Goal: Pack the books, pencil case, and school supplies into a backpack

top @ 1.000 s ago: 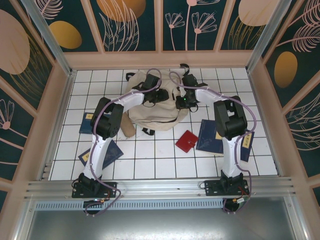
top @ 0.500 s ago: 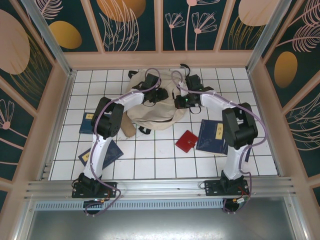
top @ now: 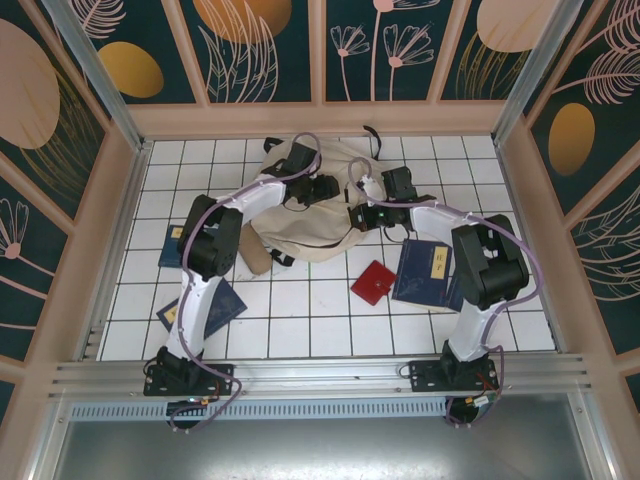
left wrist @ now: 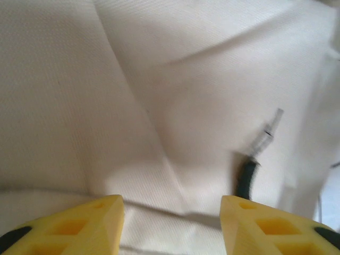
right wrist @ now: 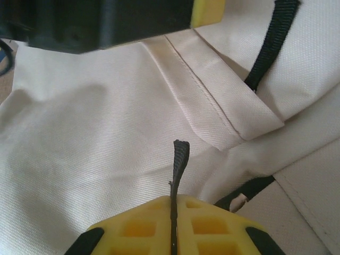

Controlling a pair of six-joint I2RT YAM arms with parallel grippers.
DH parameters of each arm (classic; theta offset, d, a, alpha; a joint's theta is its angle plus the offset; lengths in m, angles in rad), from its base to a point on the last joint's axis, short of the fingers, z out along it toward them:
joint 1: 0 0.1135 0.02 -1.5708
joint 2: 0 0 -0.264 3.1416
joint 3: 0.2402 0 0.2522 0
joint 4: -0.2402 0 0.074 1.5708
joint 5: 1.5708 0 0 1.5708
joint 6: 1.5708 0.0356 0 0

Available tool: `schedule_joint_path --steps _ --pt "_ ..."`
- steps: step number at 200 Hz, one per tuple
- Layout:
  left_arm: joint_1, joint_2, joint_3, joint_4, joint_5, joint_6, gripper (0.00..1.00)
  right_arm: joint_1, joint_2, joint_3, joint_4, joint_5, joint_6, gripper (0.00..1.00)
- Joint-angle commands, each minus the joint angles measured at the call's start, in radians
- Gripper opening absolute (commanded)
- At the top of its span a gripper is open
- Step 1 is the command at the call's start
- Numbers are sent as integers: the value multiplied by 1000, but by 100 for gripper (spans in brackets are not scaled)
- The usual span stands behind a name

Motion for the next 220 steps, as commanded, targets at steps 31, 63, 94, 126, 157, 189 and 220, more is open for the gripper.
schedule_joint_path --steps 31,63,94,126,157,189,220 --pt "2 -188 -168 8 67 8 59 4 -48 -45 -18 -85 -134 31" --pt "0 -221 -217 17 64 10 59 -20 -110 -79 40 -151 -27 36" --pt "-9 -247 -259 4 80 73 59 -81 -170 -117 109 -24 212 49" --pt "-45 -260 -289 -32 48 242 60 -87 -134 -105 46 109 421 54" --pt "-52 -240 -256 -87 21 172 66 -87 -90 -88 25 176 595 56" --pt "-63 -263 -279 -7 31 -100 67 -89 -31 -56 35 237 685 59" --pt "-99 -263 -278 46 23 -295 64 -89 63 18 29 215 664 60"
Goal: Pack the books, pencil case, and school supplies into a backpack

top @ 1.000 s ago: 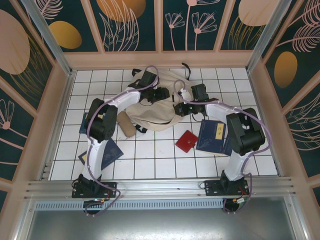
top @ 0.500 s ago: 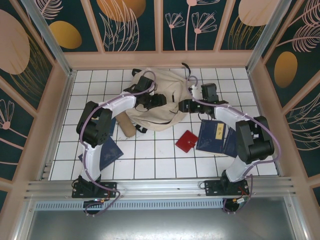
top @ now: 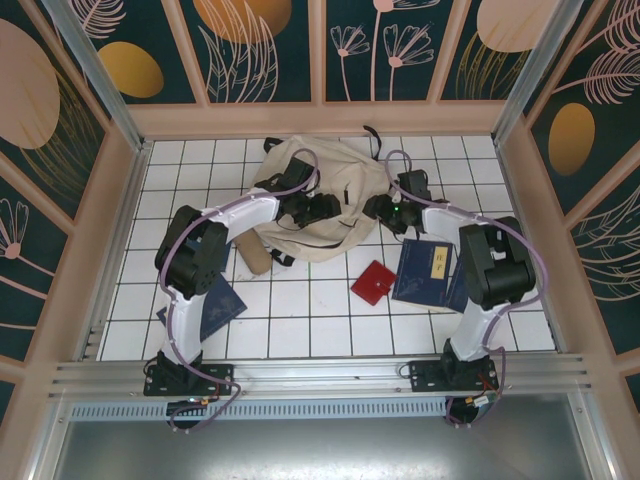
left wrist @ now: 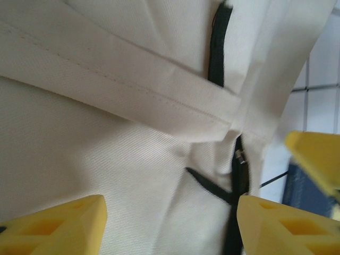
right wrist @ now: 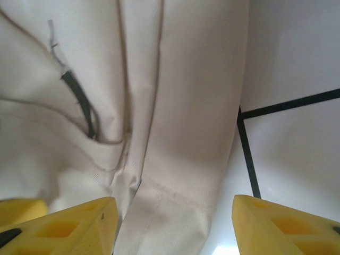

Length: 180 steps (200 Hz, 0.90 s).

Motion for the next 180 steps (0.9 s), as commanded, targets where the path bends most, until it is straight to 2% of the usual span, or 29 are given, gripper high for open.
schedule_joint_path --steps 1,26,51,71,92,117,146,180 --pt "-34 -38 0 60 -3 -214 64 0 63 69 -13 14 34 60" --pt "-50 -15 3 82 -8 -323 59 1 93 89 7 -22 16 60" --pt "-55 12 13 84 -29 -380 59 -4 106 97 1 -30 0 60" --pt "-61 55 72 43 -23 -382 58 -4 116 102 -6 -33 -6 60" --pt "-70 76 117 -61 -71 -379 58 -4 126 105 -8 -50 -2 60" --pt "-70 82 112 -108 -119 -384 57 -4 153 120 -16 -68 0 60" --pt "-71 133 147 -94 -59 -382 54 -4 172 134 -20 -72 -16 58" --pt "-73 162 180 -73 -43 -397 47 -3 177 127 13 -150 -37 53"
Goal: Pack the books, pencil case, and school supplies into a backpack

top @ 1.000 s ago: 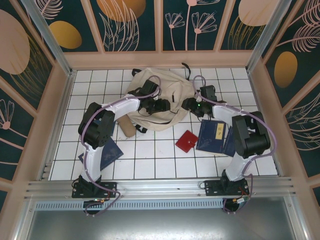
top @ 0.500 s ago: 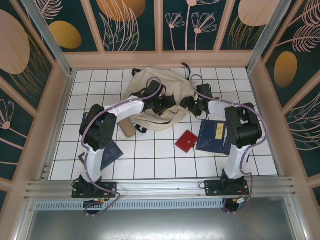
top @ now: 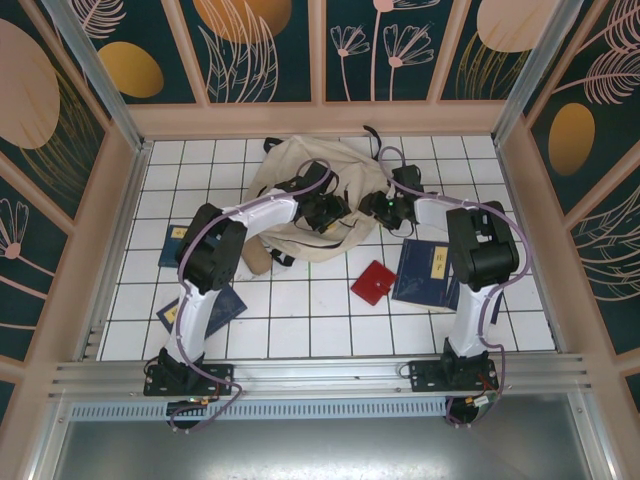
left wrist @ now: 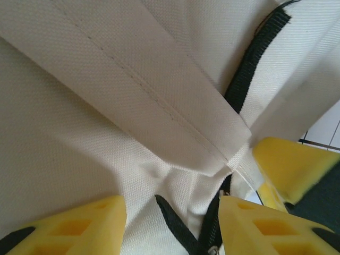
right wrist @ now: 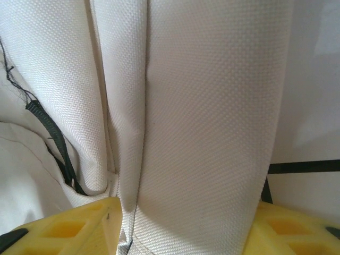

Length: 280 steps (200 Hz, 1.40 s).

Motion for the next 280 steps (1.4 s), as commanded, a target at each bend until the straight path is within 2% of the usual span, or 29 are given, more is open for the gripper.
schedule_joint_path --steps 1,21,55,103,122,140,163,181,211,280 --pt "-9 30 46 -30 27 -39 47 5 25 9 20 -76 -30 53" --pt "-8 50 50 -5 60 -62 45 5 24 3 38 -100 -34 48" --pt "-8 66 56 -18 55 -65 42 5 31 7 45 -110 -32 44" --pt "-8 59 52 22 80 -68 27 9 43 22 29 -94 -30 39" --pt "-8 54 47 24 80 -62 15 10 46 27 17 -75 -31 35" --pt "-7 41 34 22 66 -51 0 10 44 30 16 -48 -25 25" --pt "-7 6 18 4 22 -17 0 10 41 49 2 48 -23 8" --pt "-7 -38 1 -27 -30 20 0 8 45 78 -21 148 -23 0" --pt "-7 -142 -89 -49 -98 58 0 2 50 110 -18 260 -14 0" --pt "-7 -314 -225 -117 -259 89 0 -2 58 112 17 330 16 0"
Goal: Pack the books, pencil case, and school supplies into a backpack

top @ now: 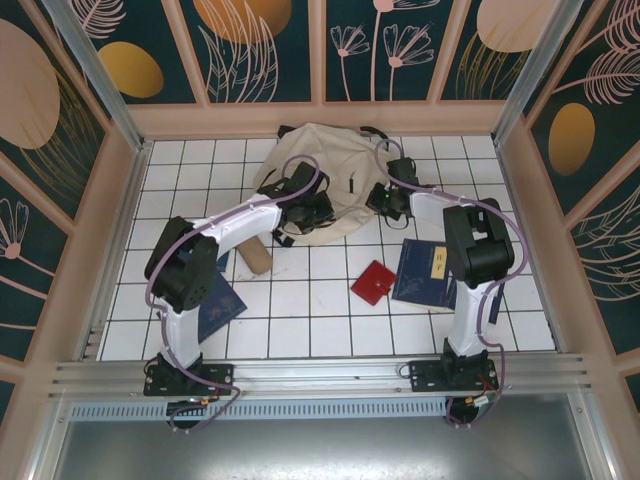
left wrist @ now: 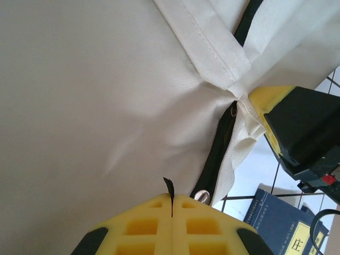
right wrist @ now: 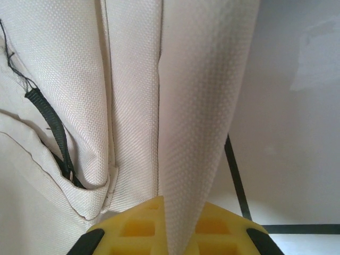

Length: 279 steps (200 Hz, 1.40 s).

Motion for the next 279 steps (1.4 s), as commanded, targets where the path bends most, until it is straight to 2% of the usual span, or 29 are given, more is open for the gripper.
schedule_joint_path --steps 1,38,60,85,102,121,131,160,184,215,245,264,279 --pt "6 -48 -36 -93 -104 29 0 -21 25 21 39 137 15 0" --pt "8 -100 -91 -143 -190 32 0 -43 33 34 42 161 -2 0" --pt "14 -134 -122 -150 -240 35 0 -61 34 41 54 128 -31 0" --pt "16 -121 -110 -44 -117 102 0 -59 -5 59 38 -23 -90 25" --pt "16 -104 -84 13 -56 128 0 -55 -92 28 6 -65 -71 47" --pt "17 -93 -61 30 -45 153 0 -56 -198 -38 -68 -14 12 55" --pt "17 -92 -59 40 -33 171 0 -57 -246 -88 -78 -35 66 58" --pt "17 -92 -67 73 11 230 0 18 -334 -208 -23 -164 255 58" --pt "17 -94 -71 78 4 264 0 106 -376 -258 68 -180 416 57" --pt "17 -101 -84 79 -7 287 0 165 -361 -284 126 -160 579 57" --pt "16 -122 -112 110 4 299 0 181 -297 -268 172 -184 605 56" --pt "17 -132 -115 107 -1 302 0 183 -251 -233 182 -202 586 43" --pt "16 -135 -113 101 -10 302 0 186 -237 -226 175 -190 586 40"
